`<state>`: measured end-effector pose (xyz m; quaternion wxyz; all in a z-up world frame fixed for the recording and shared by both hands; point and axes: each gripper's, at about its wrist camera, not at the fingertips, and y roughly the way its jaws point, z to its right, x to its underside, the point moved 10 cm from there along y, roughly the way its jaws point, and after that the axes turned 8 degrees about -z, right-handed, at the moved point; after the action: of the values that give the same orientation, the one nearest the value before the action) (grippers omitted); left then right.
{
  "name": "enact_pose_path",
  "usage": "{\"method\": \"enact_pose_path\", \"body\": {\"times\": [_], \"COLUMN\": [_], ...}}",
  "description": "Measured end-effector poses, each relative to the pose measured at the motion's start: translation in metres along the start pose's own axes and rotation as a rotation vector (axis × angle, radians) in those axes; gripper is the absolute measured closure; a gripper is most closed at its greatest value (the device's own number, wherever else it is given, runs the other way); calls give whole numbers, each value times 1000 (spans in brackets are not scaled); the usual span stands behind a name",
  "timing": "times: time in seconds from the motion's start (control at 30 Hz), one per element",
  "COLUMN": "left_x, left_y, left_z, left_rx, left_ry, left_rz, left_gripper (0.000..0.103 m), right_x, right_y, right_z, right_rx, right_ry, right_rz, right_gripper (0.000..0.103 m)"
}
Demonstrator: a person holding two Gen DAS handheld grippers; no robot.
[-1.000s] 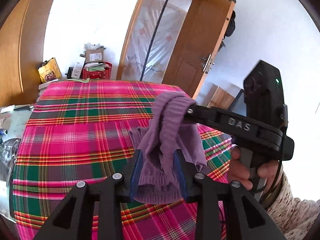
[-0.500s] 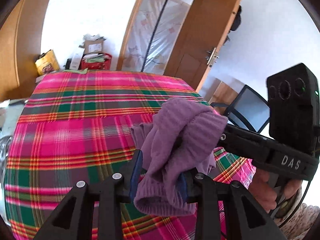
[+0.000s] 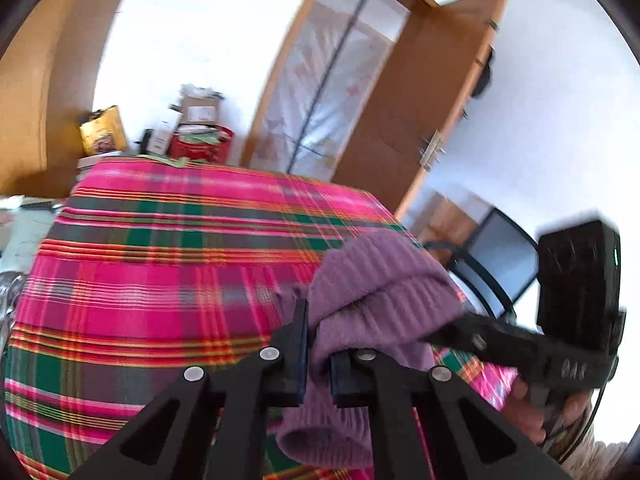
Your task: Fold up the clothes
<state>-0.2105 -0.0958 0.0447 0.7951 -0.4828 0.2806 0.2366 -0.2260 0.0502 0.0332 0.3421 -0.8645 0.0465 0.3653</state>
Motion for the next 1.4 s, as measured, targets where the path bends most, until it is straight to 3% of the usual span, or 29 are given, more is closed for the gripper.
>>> {"method": "enact_pose_path", "body": {"times": [0.1, 0.2, 0.4, 0.53, 0.87, 1.07, 1.13, 1.2, 1.4], "left_x": [-7, -15, -31, -32, -25, -22, -22, -22, -20], "left_y": [-4, -9, -38, -44, -24, -24, -24, -25, -28], "left_z": [-22, -46, -106, -129, -129, -131, -133, -135, -135], "left_rx": [-48, -84, -193, -240, -255, -258, -257, -255, -260], "left_ry": [-49, -110, -237, -280, -258, -269, -280, -291, -304], "left_rz": [17, 28, 108, 119, 66, 51, 48, 46, 46], "left_gripper": [95, 95, 95, 95, 95, 95, 95, 95, 95], "right_x": [8, 21, 52, 64, 70, 82, 82, 80, 71], "right_y": [-11, -23, -42, -38, 14, 23, 20, 15, 1], "right_z": [20, 52, 118, 135, 87, 106, 107, 106, 105], "right_rx": [67, 198, 376, 471, 489, 544, 537, 524, 528], "right_ry": [27, 65, 195, 163, -152, -138, -127, -118, -117], "right_rz": [10, 10, -12, -50, -167, -202, -191, -172, -121], "right_gripper": [67, 65, 62, 62, 62, 62, 72, 94, 98]}}
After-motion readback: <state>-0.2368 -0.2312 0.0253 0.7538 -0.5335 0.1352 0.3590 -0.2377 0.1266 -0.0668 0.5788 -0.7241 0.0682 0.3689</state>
